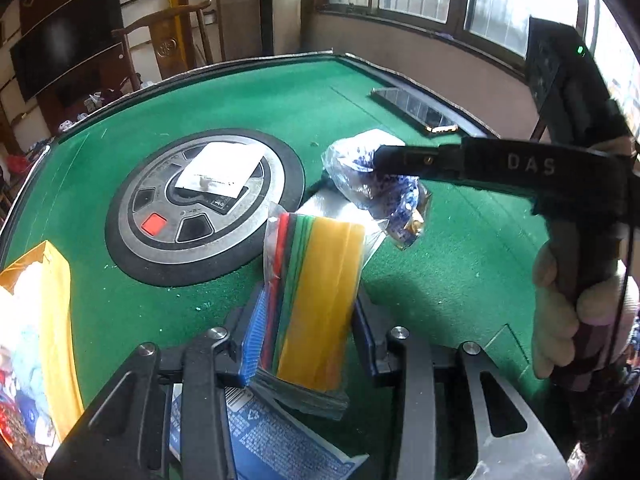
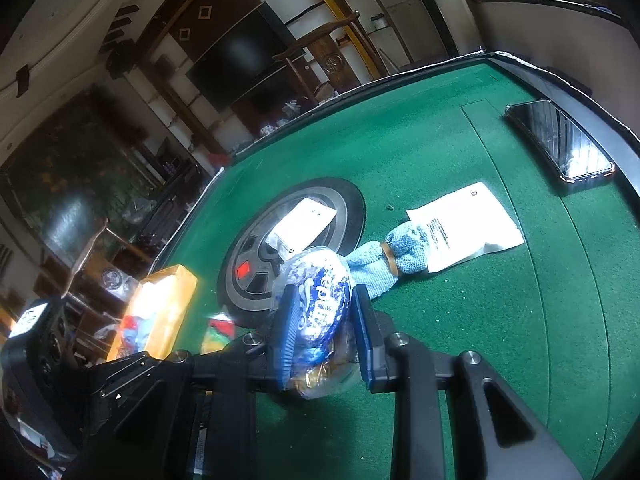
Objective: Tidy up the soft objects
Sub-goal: 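Grasp the striped folder pack with the left tool while the right grasps the blue-print bag, then carry the folder pack and blue-print bag into the box and open both tools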
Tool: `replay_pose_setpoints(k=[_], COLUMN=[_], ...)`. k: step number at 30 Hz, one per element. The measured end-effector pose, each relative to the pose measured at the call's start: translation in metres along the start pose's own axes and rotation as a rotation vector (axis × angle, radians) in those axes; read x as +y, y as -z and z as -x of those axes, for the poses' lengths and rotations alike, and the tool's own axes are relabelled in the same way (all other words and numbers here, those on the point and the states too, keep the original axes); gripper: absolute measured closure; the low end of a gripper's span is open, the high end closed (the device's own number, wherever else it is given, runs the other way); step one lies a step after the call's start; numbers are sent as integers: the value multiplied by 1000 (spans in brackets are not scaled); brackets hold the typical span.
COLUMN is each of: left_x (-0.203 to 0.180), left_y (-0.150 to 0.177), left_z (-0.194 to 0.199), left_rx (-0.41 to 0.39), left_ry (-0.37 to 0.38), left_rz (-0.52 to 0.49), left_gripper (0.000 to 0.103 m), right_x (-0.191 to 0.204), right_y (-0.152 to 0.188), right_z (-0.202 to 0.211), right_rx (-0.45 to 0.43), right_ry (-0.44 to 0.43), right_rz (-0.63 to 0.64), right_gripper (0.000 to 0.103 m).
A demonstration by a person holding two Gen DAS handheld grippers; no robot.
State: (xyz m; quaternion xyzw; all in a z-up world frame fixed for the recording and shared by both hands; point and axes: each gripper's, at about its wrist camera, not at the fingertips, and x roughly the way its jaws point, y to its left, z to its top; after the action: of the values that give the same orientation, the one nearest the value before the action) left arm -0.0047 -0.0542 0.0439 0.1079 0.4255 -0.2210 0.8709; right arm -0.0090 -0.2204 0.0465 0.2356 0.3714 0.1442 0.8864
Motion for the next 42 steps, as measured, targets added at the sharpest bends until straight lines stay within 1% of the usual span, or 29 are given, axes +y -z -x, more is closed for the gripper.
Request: replay_pose_setpoints(k=[3,6,11,13,14,16,18,19,21,23,26,31,33,35,38,42], left_x=[9,26,73,97,110,135,162,177,206,229,249,263,262,262,259,248], left_y=[4,13,40,56,65,85,107,119,144,164,185,202,202,205,209,210], left_z=[29,58,107,127,137,154,170,173,179,177,165,143,135,134,134,139], left_rx=[-67,-127,-208,-230,-234,-245,-242,-236,-225,-202,-146,-61,-37,-17,-8,-18], left_ry=[25,44,55,41,20,-61,-136,-156,-183,-218,-250,-289,-316,-355,-387,-435], left_rz=[53,120,249,311,335,377,433,475,568,645,713,721,714,706,696,667], left_gripper=[66,66,66,66,66,66,66,66,66,66,66,66,64,60,54,53], right_x=[1,0,-4,-3,-2,1,4,7,16,26,44,99,125,147,178,218], right_y=[-1,-1,1,2,3,5,6,6,6,7,10,20,26,36,51,77], right_z=[2,2,-3,-6,-7,-9,-10,-10,-7,-1,5,0,-4,-14,-31,-59], right_rx=[-8,-6,4,11,14,17,21,21,9,3,9,60,83,112,167,243], right_ry=[-27,-52,-100,-108,-108,-105,-102,-99,-85,-98,-138,-174,-195,-217,-255,-286], right_rz=[-4,-16,-45,-49,-48,-41,-36,-32,-10,-5,-8,84,133,171,222,291], right_gripper=[79,79,79,79,79,79,79,79,79,79,79,79,79,79,79,79])
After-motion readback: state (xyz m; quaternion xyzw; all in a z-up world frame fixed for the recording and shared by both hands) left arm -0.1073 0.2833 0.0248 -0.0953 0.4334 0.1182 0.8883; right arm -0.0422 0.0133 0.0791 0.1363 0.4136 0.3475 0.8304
